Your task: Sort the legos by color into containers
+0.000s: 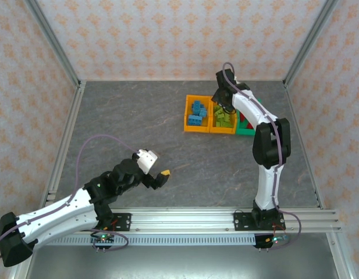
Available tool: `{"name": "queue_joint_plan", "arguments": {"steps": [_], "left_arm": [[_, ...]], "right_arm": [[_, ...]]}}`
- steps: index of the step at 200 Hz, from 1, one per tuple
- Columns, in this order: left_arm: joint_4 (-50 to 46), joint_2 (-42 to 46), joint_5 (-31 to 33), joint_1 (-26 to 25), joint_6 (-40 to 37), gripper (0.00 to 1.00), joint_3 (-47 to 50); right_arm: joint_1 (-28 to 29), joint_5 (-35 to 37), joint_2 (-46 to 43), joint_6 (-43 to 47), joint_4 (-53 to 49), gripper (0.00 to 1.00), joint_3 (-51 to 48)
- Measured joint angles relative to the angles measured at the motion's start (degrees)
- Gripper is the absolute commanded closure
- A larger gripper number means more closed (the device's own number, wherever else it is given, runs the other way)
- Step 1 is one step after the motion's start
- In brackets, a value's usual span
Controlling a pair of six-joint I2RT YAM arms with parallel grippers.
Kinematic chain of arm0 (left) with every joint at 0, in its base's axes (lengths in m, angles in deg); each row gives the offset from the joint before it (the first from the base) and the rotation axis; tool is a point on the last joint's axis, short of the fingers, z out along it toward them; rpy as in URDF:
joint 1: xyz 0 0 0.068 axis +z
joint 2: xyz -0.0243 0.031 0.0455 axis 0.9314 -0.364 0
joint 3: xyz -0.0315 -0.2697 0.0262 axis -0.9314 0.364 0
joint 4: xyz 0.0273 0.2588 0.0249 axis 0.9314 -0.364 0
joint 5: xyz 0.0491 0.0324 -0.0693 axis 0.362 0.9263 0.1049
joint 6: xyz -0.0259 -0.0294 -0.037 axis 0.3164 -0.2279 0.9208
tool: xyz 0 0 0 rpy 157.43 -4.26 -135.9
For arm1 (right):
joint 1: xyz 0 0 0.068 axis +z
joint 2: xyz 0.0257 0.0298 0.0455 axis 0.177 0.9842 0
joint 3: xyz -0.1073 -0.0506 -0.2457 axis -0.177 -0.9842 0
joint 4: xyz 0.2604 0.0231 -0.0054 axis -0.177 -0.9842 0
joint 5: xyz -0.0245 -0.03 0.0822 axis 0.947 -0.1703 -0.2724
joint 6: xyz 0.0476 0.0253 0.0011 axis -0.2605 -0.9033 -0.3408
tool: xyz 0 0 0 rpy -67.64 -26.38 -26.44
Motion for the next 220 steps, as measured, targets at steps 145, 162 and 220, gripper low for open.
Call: {"name": "queue_joint_plan", "arguments": {"steps": [145, 162, 220], "left_arm": [[14.67, -1.77, 35.58, 17.07, 1.77, 0.00, 5.77], [16.98, -5.86, 32.92, 25.83, 2.23, 0.00, 5.75], [35.12, -35.74, 19.78, 42.34, -0.13, 0.00, 0.50]], "right_arm": [[-0.15, 24.72, -65.96, 24.17, 38.86, 0.01, -78.23], [-2.10, 26.32, -61.24, 27.34, 46.69, 0.01, -84.24], [-10.69, 20.79, -32.22, 31.93, 78.23, 0.01, -83.08]]}}
